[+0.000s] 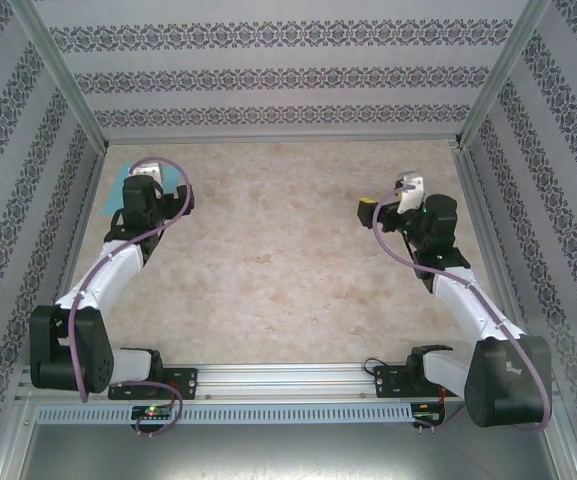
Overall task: Fold a paper plane with a square sheet of paper (pick it up from the middle)
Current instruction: Move the square sheet of paper to the center of the table.
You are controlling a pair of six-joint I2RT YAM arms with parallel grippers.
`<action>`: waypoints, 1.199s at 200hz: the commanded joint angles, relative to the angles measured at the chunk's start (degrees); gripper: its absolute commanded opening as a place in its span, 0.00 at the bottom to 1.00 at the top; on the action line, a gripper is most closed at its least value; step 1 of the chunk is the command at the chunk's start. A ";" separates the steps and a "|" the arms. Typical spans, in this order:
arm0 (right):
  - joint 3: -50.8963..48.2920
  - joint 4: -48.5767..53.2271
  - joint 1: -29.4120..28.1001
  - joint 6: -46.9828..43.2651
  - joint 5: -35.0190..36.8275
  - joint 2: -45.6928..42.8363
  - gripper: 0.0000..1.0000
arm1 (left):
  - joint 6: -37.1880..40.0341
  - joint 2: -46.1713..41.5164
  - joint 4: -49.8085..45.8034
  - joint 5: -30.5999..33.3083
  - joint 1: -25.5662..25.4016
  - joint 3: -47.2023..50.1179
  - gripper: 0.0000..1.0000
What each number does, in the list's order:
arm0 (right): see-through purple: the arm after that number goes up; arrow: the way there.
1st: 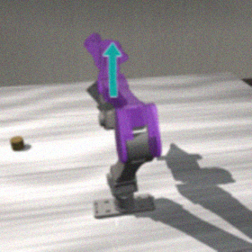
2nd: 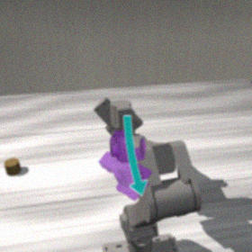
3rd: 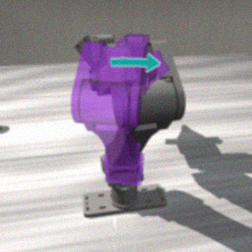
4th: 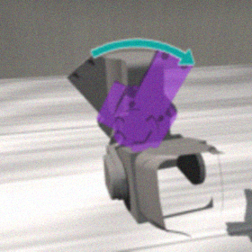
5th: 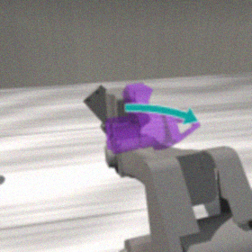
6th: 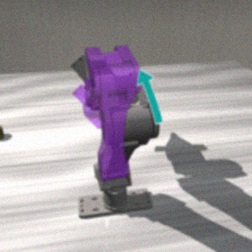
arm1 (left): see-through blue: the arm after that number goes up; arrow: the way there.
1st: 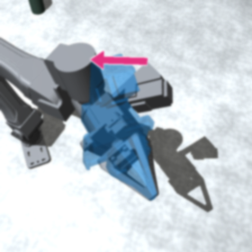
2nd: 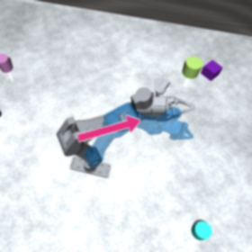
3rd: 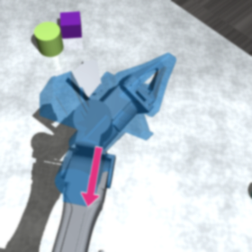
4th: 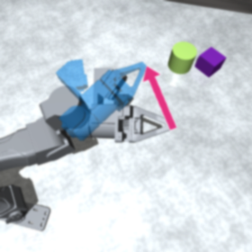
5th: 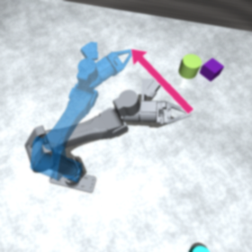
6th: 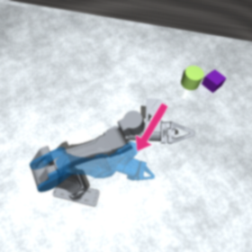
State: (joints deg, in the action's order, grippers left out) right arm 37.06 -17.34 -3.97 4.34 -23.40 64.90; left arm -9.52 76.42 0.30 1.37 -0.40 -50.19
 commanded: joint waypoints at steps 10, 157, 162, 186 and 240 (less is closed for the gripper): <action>7.03 10.21 -5.27 1.17 -9.99 1.28 0.98 | -3.89 7.65 -17.94 1.63 1.53 -8.89 1.00; 24.88 11.57 -23.16 2.76 -6.93 18.34 0.98 | -5.50 46.29 -37.71 -0.95 12.63 -51.85 0.99; 25.08 11.59 -23.35 3.09 -6.76 18.63 0.98 | -5.86 46.93 -37.45 -1.30 12.98 -52.29 0.98; 25.95 11.65 -24.45 3.78 -6.41 19.92 0.98 | -6.35 51.37 -39.62 -2.08 14.18 -57.20 0.98; 26.84 13.59 -25.81 3.73 -3.55 20.94 0.98 | -5.04 59.40 -44.75 -1.96 14.64 -65.52 0.97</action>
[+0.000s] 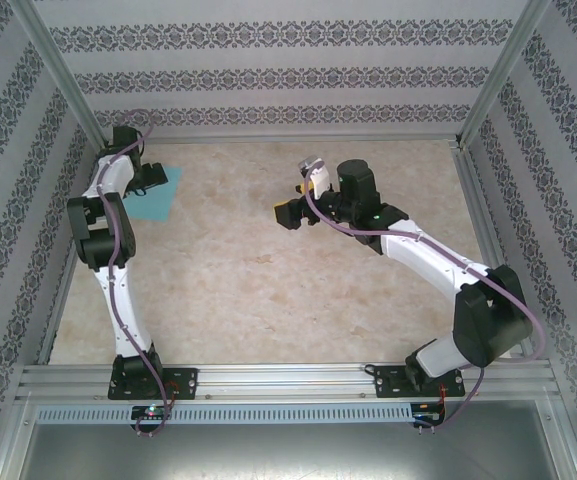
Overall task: Fold a paper plane with a square sheet of paper (pick it up from the middle)
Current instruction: Move the square sheet of paper to the center of the table.
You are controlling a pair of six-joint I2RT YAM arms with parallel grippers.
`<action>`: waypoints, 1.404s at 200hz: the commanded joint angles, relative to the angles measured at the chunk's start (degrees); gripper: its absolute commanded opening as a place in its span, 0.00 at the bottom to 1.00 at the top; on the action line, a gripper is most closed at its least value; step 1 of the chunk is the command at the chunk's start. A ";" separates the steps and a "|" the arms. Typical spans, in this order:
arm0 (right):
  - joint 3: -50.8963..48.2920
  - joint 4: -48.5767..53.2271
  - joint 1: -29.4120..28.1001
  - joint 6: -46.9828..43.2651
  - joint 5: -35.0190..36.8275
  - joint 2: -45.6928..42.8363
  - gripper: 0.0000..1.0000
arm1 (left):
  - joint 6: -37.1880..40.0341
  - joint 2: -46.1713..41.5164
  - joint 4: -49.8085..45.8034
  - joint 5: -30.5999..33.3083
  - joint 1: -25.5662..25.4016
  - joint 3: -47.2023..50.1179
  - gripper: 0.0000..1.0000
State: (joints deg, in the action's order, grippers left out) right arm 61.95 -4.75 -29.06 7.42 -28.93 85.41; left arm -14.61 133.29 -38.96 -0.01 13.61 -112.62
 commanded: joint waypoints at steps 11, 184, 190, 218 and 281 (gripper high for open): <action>2.03 1.47 -0.82 0.49 2.42 0.47 0.98 | 0.03 3.10 -5.73 -1.42 0.63 -3.52 0.97; 2.51 4.40 -0.57 -0.70 4.72 0.17 0.98 | 2.64 1.50 -11.61 -3.61 -2.44 3.72 1.00; 2.47 4.48 -0.48 -0.65 4.63 0.07 0.98 | 2.42 1.12 -11.58 -3.85 -2.61 4.54 1.00; 1.31 4.47 0.13 -0.89 4.69 -1.09 0.98 | 2.13 -2.26 -10.92 -4.30 -4.40 8.51 1.00; -2.12 2.36 3.04 0.09 3.71 -3.19 0.98 | 0.94 -7.28 -11.03 -5.30 -10.65 14.21 1.00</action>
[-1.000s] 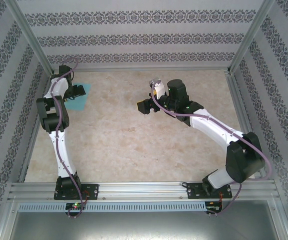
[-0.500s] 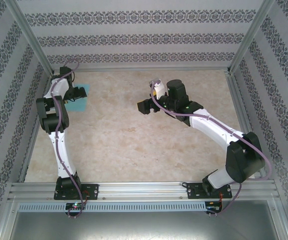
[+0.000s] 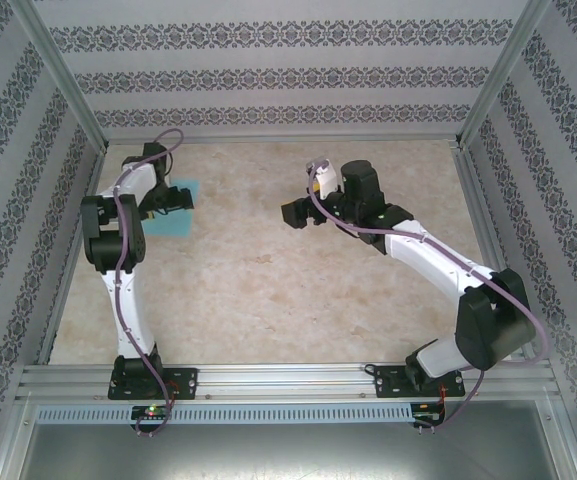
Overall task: Fold a paper plane with a square sheet of paper (pick it up from the middle)
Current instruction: Move the square sheet of paper to the center of the table.
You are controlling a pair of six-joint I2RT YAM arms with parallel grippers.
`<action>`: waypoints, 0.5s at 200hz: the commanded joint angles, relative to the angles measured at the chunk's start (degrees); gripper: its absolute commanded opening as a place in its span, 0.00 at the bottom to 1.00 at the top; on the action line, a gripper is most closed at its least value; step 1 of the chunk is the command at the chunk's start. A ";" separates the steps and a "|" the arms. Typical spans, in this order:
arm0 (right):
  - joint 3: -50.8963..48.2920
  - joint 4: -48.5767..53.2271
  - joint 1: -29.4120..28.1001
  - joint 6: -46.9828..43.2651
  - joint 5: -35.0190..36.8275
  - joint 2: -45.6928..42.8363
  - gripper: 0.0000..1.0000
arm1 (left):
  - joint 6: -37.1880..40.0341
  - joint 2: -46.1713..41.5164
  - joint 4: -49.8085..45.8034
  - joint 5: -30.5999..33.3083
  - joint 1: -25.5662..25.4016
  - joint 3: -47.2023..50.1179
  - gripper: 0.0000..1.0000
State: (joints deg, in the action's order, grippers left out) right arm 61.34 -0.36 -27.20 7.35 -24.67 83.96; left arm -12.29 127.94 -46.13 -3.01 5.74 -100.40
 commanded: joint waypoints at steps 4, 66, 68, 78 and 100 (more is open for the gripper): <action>-1.72 -2.10 1.37 0.20 -0.68 -1.78 0.98 | -1.79 -2.09 -3.84 -2.40 -3.27 2.23 1.00; -3.90 -2.17 3.76 -0.08 -1.26 -3.58 0.98 | -5.58 -4.14 -2.70 -4.07 -9.47 6.68 1.00; -3.98 -2.16 3.81 -0.11 -1.26 -3.68 0.98 | -5.75 -4.35 -2.51 -4.15 -9.62 6.92 1.00; -4.26 -2.08 4.15 -0.15 -1.17 -4.01 0.98 | -6.64 -5.10 -1.54 -5.07 -10.62 8.51 1.00; -5.02 -1.74 4.94 -0.34 -1.22 -4.64 0.98 | -9.75 -6.36 -1.11 -7.02 -12.62 10.91 1.00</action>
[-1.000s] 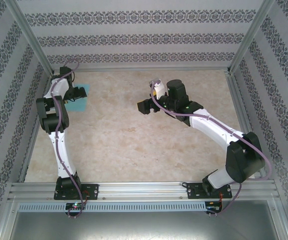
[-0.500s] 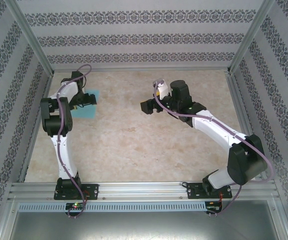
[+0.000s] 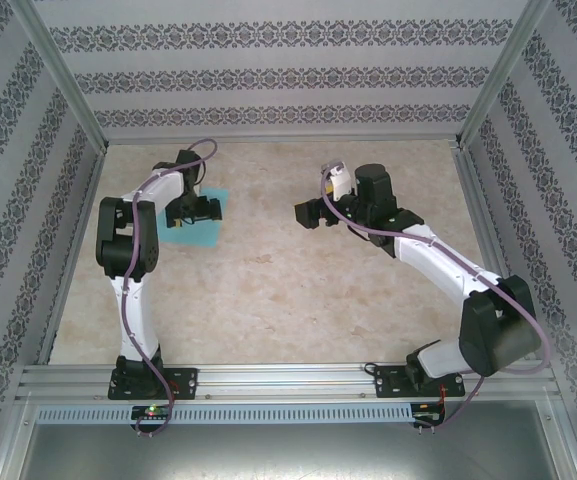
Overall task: Fold a paper plane with a square sheet of paper (pick it up from the middle)
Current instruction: Move the square sheet of paper to the center of the table.
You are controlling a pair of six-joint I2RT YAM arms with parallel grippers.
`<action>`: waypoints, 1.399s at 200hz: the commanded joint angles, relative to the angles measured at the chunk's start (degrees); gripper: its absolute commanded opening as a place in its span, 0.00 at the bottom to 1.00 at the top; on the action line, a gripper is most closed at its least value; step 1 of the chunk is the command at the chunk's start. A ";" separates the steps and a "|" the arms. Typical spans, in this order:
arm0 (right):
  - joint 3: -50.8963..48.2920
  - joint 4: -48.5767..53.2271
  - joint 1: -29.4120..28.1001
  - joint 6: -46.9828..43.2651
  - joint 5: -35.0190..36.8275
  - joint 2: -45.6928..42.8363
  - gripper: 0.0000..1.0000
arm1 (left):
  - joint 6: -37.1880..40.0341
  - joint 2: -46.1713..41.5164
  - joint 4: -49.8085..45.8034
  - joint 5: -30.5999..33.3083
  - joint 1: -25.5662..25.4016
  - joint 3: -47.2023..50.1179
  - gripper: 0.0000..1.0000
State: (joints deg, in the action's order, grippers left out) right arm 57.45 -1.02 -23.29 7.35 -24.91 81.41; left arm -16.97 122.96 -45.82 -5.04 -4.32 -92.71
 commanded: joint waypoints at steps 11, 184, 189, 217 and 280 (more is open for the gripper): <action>-1.29 -0.57 1.38 -0.75 -1.18 -2.38 0.98 | -6.66 -2.03 -1.44 -4.94 -4.00 4.39 1.00; -11.11 14.02 10.08 -0.21 -0.73 -12.50 0.98 | -39.78 -2.00 3.64 -3.81 -35.31 8.38 1.00; -11.67 14.24 10.33 0.04 -0.83 -13.09 0.98 | -39.85 -2.02 3.41 -3.65 -35.76 7.78 1.00; -14.44 14.94 11.17 0.29 -1.43 -16.21 0.98 | -38.40 -3.66 0.37 -2.15 -36.73 5.19 1.00; -14.87 13.26 7.86 5.70 -8.35 -17.77 0.98 | -21.79 -9.79 -11.92 7.46 -34.01 0.48 1.00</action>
State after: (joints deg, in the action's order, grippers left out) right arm 43.33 13.85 -12.69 9.10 -28.58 64.23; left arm -47.53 117.10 -50.02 -2.50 -40.58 -91.05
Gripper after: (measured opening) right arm 0.976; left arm 0.999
